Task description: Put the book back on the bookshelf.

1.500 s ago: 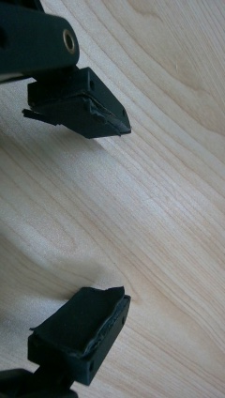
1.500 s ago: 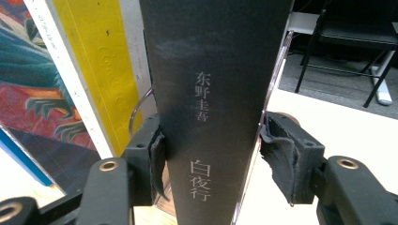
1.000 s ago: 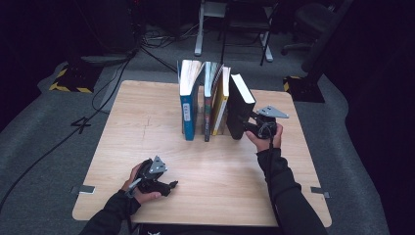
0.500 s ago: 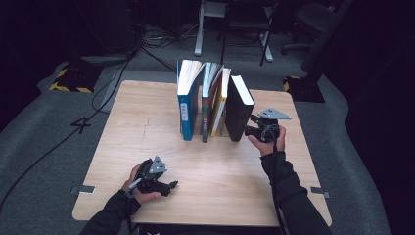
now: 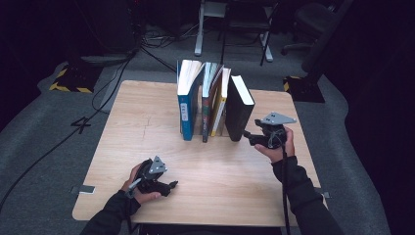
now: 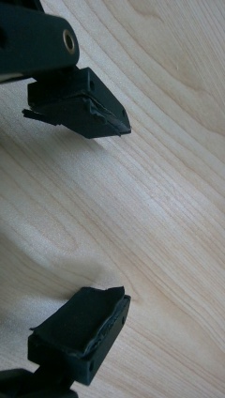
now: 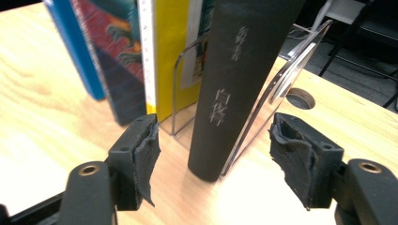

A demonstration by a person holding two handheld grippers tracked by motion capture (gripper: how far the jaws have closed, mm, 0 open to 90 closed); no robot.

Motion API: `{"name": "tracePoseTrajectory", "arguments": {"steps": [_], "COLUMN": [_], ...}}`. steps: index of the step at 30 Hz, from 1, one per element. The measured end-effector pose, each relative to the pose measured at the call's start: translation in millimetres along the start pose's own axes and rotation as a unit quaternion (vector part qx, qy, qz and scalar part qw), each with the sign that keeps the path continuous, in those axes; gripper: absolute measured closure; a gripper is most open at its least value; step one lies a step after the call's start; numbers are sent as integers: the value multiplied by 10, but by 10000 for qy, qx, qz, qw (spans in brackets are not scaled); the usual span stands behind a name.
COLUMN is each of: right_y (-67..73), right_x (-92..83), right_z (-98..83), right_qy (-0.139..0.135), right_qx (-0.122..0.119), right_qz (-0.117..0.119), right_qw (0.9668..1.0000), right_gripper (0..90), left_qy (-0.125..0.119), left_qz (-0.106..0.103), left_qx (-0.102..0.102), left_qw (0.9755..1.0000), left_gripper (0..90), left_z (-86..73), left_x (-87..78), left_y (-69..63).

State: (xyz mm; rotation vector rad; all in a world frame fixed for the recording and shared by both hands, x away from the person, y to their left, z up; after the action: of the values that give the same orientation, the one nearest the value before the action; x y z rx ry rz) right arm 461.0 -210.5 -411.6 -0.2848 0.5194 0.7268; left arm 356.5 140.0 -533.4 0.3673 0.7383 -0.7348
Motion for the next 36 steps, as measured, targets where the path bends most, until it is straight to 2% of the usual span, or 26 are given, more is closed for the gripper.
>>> {"name": "tracePoseTrajectory", "arguments": {"steps": [2, 5, 14, 16, 24, 32, 36], "right_y": [13, 69, 183, 195, 226, 205, 174], "right_x": [-23, -88, -193, -219, -354, -438, -465], "right_z": [-8, -47, -246, -300, -495, -732, -854], "right_qy": [9, 82, 257, 290, 326, 535, 615], "right_qx": [-35, -251, -625, -654, -817, -1023, -992], "right_qz": [30, 48, 189, 257, 292, 126, 140], "right_qw": [10000, 9996, 9975, 9971, 9957, 9932, 9931], "right_gripper": [328, 321, 303, 303, 296, 298, 294], "left_qy": [-1, -9, 1, -3, -5, -4, -7], "left_qz": [1, 5, 15, 16, 16, 16, 18], "left_qx": [1, 1, -27, -23, -21, -20, -31], "left_qw": [10000, 10000, 10000, 10000, 10000, 10000, 10000], "left_gripper": [170, 170, 170, 169, 170, 169, 170], "left_z": [0, -1, -15, -14, -14, -14, -15], "left_x": [0, 0, -11, -11, -11, -11, -12], "left_y": [0, 0, 2, 3, 3, 3, -1]}}
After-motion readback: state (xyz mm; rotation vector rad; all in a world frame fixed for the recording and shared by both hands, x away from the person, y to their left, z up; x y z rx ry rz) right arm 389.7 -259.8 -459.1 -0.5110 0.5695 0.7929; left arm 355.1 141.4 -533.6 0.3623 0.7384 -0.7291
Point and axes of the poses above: each handheld gripper's, and its own axes: x roughly forward along the jaws, z roughly out of its top, y roughly to its left, the point moved 4 cm from there along x, roughly forward along the jaws, and after that the axes turned 5 degrees about z, right-handed, at the moved point
